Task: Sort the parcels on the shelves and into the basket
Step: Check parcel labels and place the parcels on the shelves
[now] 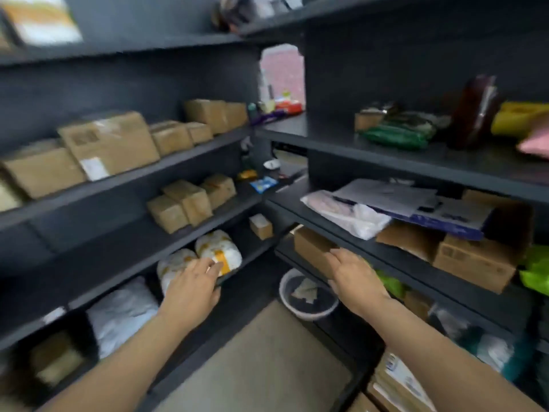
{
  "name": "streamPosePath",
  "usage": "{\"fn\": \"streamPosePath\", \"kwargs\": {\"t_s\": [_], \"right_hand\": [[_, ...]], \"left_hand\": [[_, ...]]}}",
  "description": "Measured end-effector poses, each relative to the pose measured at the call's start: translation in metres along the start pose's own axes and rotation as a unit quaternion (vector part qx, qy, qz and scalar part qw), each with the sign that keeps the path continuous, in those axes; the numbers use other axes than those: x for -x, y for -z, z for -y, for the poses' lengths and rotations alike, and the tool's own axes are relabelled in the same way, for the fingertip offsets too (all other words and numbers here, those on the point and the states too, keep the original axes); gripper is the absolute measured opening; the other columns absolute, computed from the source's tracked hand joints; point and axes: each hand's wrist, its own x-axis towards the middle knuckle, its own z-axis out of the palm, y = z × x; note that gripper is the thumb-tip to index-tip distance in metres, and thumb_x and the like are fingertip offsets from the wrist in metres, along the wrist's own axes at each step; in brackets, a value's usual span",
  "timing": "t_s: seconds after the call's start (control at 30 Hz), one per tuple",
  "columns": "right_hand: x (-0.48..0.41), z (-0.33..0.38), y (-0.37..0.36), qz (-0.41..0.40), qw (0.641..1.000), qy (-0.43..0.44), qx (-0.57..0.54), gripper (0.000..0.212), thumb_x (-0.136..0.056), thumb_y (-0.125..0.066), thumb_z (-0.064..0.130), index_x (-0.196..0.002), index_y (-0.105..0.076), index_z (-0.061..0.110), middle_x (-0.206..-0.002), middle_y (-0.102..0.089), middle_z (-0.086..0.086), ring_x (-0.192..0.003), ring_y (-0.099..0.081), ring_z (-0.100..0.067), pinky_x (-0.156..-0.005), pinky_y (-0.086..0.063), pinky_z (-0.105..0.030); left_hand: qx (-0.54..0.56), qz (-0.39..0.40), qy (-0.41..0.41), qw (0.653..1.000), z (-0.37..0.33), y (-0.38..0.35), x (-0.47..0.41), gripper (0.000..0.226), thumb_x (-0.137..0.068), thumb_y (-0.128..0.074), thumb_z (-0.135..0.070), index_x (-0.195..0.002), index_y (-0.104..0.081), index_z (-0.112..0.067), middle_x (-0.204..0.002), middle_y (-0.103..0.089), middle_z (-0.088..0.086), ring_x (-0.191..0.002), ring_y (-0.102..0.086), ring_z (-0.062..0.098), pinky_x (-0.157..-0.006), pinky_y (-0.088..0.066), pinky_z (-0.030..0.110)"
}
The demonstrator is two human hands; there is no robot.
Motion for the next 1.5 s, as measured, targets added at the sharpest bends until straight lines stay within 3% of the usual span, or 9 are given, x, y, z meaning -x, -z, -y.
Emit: {"fn": "streamPosePath", "kwargs": {"t_s": [0.13, 0.27, 0.4, 0.7, 0.9, 1.2, 1.33, 1.5], "right_hand": [[-0.066, 0.087, 0.034, -0.029, 0.996, 0.088, 0.007, 0.051, -0.092, -0.053, 0.031, -0.138, -0.038, 0.014, -0.140, -0.041, -0.005, -0.128, -0.039, -0.023, -0.104, -0.034, -0.032], [-0.105, 0.184, 0.035, -0.031, 0.989, 0.146, -0.004, 0.055, -0.093, -0.053, 0.029, -0.142, -0.034, 0.016, -0.142, -0.040, -0.002, -0.131, -0.037, -0.021, -0.107, -0.034, -0.032], [-0.141, 0.259, 0.022, 0.006, 0.983, 0.180, -0.023, 0.053, -0.091, -0.055, 0.031, -0.139, -0.038, 0.018, -0.140, -0.041, -0.001, -0.129, -0.039, -0.020, -0.105, -0.036, -0.032], [-0.207, 0.372, -0.019, 0.090, 0.984, 0.143, -0.060, 0.056, -0.092, -0.055, 0.034, -0.142, -0.034, 0.017, -0.143, -0.037, -0.001, -0.127, -0.042, -0.022, -0.099, -0.042, -0.032], [-0.239, 0.398, -0.036, 0.139, 0.980, 0.122, -0.080, 0.063, -0.092, -0.055, 0.035, -0.146, -0.027, 0.017, -0.148, -0.032, 0.000, -0.129, -0.042, -0.023, -0.098, -0.044, -0.034], [-0.310, 0.401, -0.069, 0.121, 0.983, 0.100, -0.094, 0.054, -0.093, -0.055, 0.032, -0.140, -0.035, 0.016, -0.143, -0.036, -0.004, -0.127, -0.041, -0.024, -0.099, -0.042, -0.033], [-0.358, 0.392, -0.097, 0.139, 0.981, 0.100, -0.087, 0.064, -0.096, -0.050, 0.037, -0.149, -0.021, 0.016, -0.148, -0.029, -0.006, -0.133, -0.035, -0.026, -0.104, -0.039, -0.036], [-0.438, 0.386, -0.122, 0.079, 0.978, 0.094, -0.168, 0.071, -0.094, -0.053, 0.037, -0.149, -0.014, 0.014, -0.148, -0.027, -0.008, -0.132, -0.033, -0.027, -0.101, -0.042, -0.037]], "left_hand": [[-0.043, -0.033, 0.082, 0.995, 0.083, 0.038, 0.042, 0.059, -0.048, -0.090, -0.026, -0.102, -0.070, -0.014, -0.092, -0.065, 0.001, -0.077, -0.065, 0.024, -0.053, -0.051, 0.030], [-0.048, -0.025, 0.148, 0.988, 0.152, 0.039, 0.087, 0.051, -0.081, -0.067, -0.032, -0.129, -0.054, -0.020, -0.119, -0.057, -0.003, -0.107, -0.056, 0.022, -0.078, -0.049, 0.034], [-0.059, -0.015, 0.170, 0.983, 0.222, 0.020, 0.115, 0.057, -0.053, -0.088, -0.033, -0.104, -0.070, -0.019, -0.094, -0.064, -0.002, -0.081, -0.065, 0.020, -0.056, -0.053, 0.029], [-0.042, -0.008, 0.186, 0.982, 0.352, -0.040, 0.134, 0.064, -0.052, -0.089, -0.033, -0.111, -0.068, -0.018, -0.099, -0.064, 0.000, -0.084, -0.064, 0.021, -0.055, -0.056, 0.033], [-0.018, -0.014, 0.168, 0.986, 0.390, -0.056, 0.120, 0.073, -0.043, -0.091, -0.035, -0.111, -0.069, -0.017, -0.094, -0.065, -0.003, -0.079, -0.065, 0.019, -0.052, -0.053, 0.029], [-0.017, 0.004, 0.173, 0.985, 0.423, -0.099, 0.085, 0.073, -0.039, -0.093, -0.033, -0.106, -0.071, -0.016, -0.095, -0.066, 0.001, -0.079, -0.066, 0.023, -0.052, -0.054, 0.031], [-0.020, 0.019, 0.183, 0.983, 0.435, -0.118, 0.052, 0.074, -0.035, -0.094, -0.036, -0.104, -0.072, -0.018, -0.094, -0.066, -0.001, -0.078, -0.066, 0.021, -0.051, -0.055, 0.031], [-0.018, 0.019, 0.193, 0.981, 0.440, -0.146, -0.004, 0.073, -0.037, -0.094, -0.032, -0.105, -0.072, -0.016, -0.096, -0.067, 0.001, -0.080, -0.067, 0.021, -0.052, -0.056, 0.033]]}}
